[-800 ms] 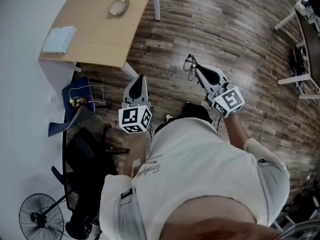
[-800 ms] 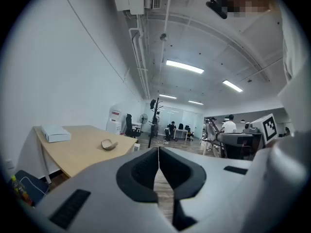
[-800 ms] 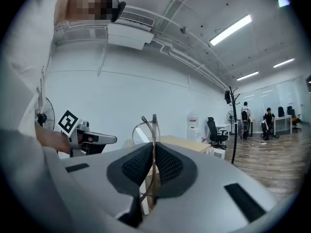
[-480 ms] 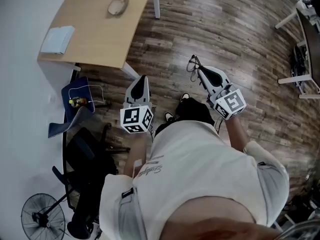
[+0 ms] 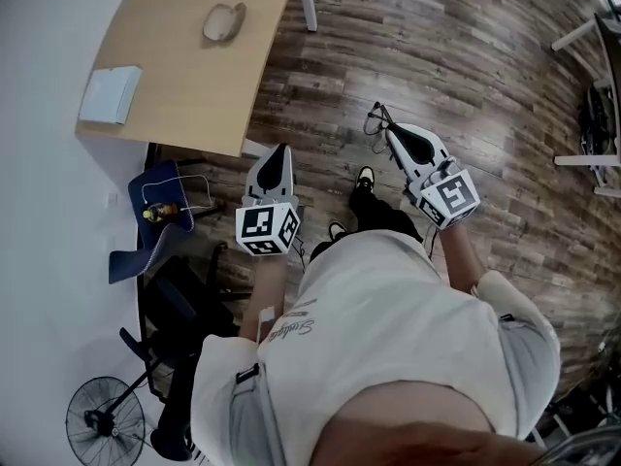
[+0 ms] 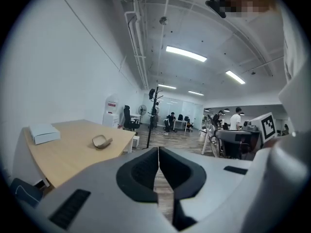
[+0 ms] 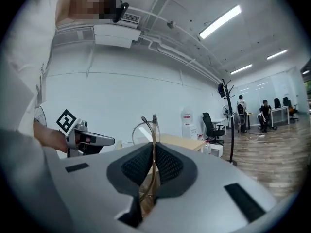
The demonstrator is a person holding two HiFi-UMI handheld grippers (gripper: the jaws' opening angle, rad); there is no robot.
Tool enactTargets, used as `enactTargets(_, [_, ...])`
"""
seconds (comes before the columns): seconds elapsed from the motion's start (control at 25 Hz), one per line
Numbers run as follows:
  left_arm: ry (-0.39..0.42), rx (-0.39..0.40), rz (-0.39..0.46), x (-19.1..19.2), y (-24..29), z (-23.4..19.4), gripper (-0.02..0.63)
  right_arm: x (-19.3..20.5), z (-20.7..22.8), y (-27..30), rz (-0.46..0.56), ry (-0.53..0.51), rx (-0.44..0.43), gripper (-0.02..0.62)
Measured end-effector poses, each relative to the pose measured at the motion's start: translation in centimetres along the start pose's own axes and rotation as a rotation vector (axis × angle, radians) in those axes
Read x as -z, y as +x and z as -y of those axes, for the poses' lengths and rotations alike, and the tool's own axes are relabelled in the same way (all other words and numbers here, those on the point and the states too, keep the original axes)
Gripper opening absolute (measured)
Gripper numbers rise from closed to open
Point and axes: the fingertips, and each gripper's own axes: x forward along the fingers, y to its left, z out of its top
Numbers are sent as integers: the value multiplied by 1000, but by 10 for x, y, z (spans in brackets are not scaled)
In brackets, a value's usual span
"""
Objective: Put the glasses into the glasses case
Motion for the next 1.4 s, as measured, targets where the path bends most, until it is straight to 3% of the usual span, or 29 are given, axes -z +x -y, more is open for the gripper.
enactTargets(0.28, [42, -4, 14, -44, 92, -14, 15, -10, 73, 59, 28, 5, -24, 9])
enactTargets(0.6, [13, -70, 10, -54, 167, -32, 17, -14, 136, 117, 19, -2, -100, 9])
enactTargets(0.96, [-41, -120, 2, -61, 208, -77, 17, -10, 149, 183, -24, 1, -176, 9])
enactTargets(1.2, [-65, -89, -6, -66, 255, -122, 16, -8, 170, 236, -67, -19, -159, 9])
enactTargets(1.4, [-54, -55, 26, -98, 293, -159, 16, -35, 179, 296, -56, -63, -167, 9])
